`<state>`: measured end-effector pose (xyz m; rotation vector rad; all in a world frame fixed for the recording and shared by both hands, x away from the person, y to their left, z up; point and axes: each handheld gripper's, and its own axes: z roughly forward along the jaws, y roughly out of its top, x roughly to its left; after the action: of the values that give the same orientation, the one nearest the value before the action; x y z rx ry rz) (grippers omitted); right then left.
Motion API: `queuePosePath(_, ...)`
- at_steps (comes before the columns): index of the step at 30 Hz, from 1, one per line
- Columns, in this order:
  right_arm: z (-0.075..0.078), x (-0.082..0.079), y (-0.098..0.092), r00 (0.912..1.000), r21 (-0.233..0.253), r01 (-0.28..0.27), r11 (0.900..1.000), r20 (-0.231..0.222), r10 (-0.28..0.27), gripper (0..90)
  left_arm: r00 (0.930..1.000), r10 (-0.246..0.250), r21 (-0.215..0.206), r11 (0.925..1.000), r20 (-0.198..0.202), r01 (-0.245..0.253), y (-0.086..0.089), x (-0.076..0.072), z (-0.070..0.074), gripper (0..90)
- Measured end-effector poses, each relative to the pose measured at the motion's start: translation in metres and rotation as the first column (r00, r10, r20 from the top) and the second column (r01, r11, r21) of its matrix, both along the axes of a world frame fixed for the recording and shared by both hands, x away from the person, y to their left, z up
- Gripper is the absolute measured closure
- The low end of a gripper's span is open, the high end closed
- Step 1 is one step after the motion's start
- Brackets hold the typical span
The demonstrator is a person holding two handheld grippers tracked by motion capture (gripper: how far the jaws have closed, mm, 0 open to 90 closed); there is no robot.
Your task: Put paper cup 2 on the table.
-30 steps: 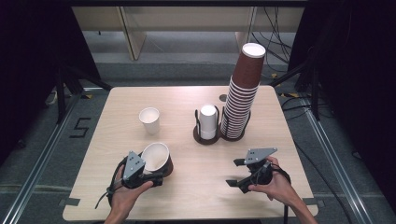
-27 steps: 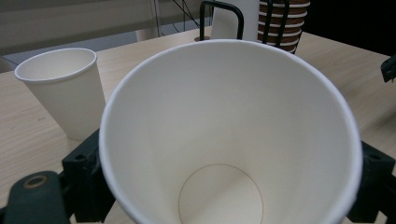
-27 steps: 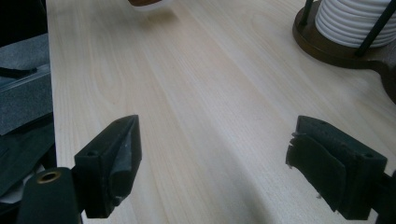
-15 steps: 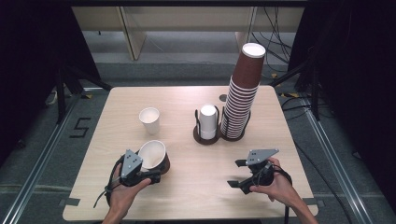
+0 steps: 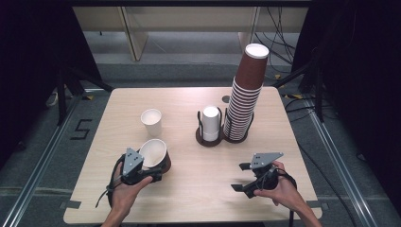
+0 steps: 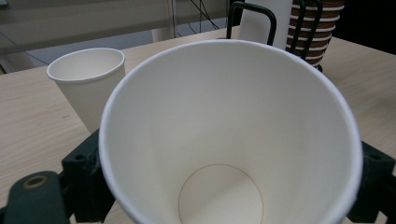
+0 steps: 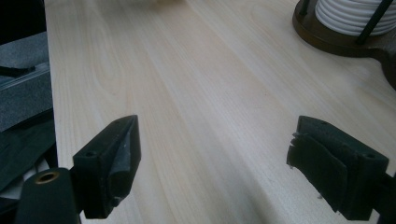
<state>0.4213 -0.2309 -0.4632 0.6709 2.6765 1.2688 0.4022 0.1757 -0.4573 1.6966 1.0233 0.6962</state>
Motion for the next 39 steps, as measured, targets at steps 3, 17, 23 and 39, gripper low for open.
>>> queuePosePath(3,0.000,-0.001,-0.001,0.9999,0.007,0.005,1.000,-0.011,-0.005,16.5,1.0000,0.005,-0.002,1.0000,-0.001,-0.005,0.000,0.003,0.000,12.1)
queuePosePath(17,-0.001,-0.001,-0.005,0.9997,0.005,0.014,1.000,-0.018,-0.014,16.5,0.9999,0.010,-0.007,0.9999,-0.008,-0.010,-0.008,0.017,0.002,12.1)
queuePosePath(23,-0.002,-0.002,-0.006,0.9998,0.005,0.014,1.000,-0.012,-0.014,16.5,1.0000,0.004,-0.002,1.0000,-0.006,-0.004,-0.013,0.025,0.004,12.1)
queuePosePath(39,-0.003,-0.002,-0.007,0.9998,0.000,0.015,1.000,-0.012,-0.015,16.3,0.9996,0.022,0.004,0.9998,-0.016,-0.022,-0.019,0.046,0.005,12.1)
